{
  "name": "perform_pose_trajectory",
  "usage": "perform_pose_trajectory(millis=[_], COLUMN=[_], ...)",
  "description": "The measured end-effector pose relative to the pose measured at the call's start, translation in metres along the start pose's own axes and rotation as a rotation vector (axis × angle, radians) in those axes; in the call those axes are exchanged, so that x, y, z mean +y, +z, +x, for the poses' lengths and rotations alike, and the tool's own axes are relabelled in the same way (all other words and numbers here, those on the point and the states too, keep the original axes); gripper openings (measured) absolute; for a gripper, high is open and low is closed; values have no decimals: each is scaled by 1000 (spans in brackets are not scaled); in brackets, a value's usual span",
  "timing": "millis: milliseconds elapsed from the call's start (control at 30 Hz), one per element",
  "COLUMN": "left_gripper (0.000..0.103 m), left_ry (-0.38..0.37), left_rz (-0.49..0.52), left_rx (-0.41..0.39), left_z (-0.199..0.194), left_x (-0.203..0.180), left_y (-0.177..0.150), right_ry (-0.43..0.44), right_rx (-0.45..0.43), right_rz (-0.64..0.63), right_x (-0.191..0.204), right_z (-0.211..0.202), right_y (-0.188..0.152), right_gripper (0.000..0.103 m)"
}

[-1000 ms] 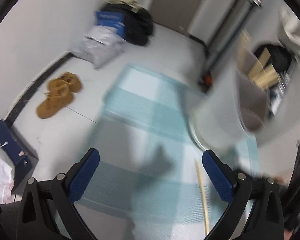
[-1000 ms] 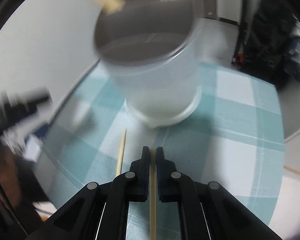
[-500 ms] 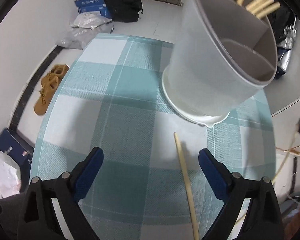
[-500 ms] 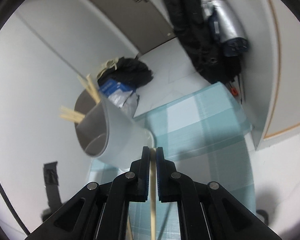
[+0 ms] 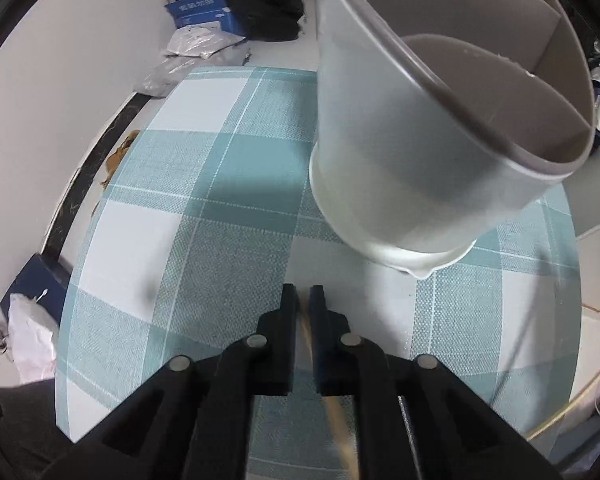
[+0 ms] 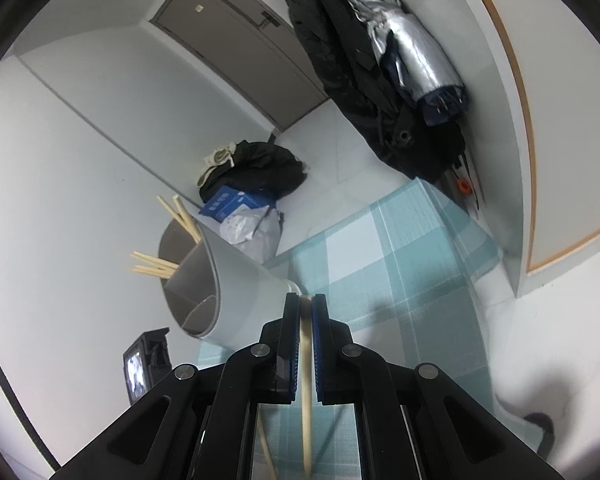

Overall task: Organize utensils
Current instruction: 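Grasp a chopstick with the left tool while the right tool holds its chopstick, then carry both held chopsticks up over the white utensil holder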

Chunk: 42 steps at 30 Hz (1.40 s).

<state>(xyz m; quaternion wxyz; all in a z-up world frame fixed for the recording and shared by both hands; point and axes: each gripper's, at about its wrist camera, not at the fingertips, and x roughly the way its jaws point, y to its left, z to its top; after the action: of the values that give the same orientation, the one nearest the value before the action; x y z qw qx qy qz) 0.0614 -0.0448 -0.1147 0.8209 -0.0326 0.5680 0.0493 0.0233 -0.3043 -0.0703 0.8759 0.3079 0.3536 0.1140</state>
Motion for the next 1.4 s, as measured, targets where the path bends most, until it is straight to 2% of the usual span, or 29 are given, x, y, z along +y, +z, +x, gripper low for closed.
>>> perform_pose_trajectory(millis=[100, 267, 333, 367, 533, 600, 633, 667, 900, 1100, 1233, 1400], left_gripper=[1, 1, 1, 1, 1, 1, 1, 1, 1, 1, 1, 1], left_ry=[14, -17, -12, -41, -95, -125, -117, -111, -164, -281, -303, -311], left_rz=[-21, -47, -61, -74, -99, -102, -101, -90, -18, 20, 42, 53], left_rx=[-4, -40, -78, -92, -183, -244, -282, -317, -422, -484, -501, -502], left_z=[0, -14, -26, -33, -63, -82, -82, -89, -107, -120, -123, -127], left_x=[-1, 1, 4, 8, 23, 29, 30, 31, 37, 44, 49, 51], left_y=[-2, -3, -4, -4, -9, -14, -4, -5, -1, -3, -2, -4], right_ry=[-1, -15, -3, 9, 9, -1, -2, -3, -40, -58, -75, -82], right_rx=[-8, -33, -45, -55, -105, -120, -124, -125, -126, -139, -159, -147], right_rz=[-19, -82, -96, -103, -208, -246, -262, -271, -345, -376, -436, -443], right_x=[5, 20, 28, 32, 60, 68, 72, 75, 96, 109, 123, 130], right_z=[-2, -7, -12, -16, -30, -32, -32, -32, -25, -26, -29, -24], right_y=[-1, -4, -5, -6, -12, -17, -20, -23, -41, -47, -54, -61], right_gripper=[5, 5, 5, 5, 5, 5, 5, 5, 5, 5, 5, 5])
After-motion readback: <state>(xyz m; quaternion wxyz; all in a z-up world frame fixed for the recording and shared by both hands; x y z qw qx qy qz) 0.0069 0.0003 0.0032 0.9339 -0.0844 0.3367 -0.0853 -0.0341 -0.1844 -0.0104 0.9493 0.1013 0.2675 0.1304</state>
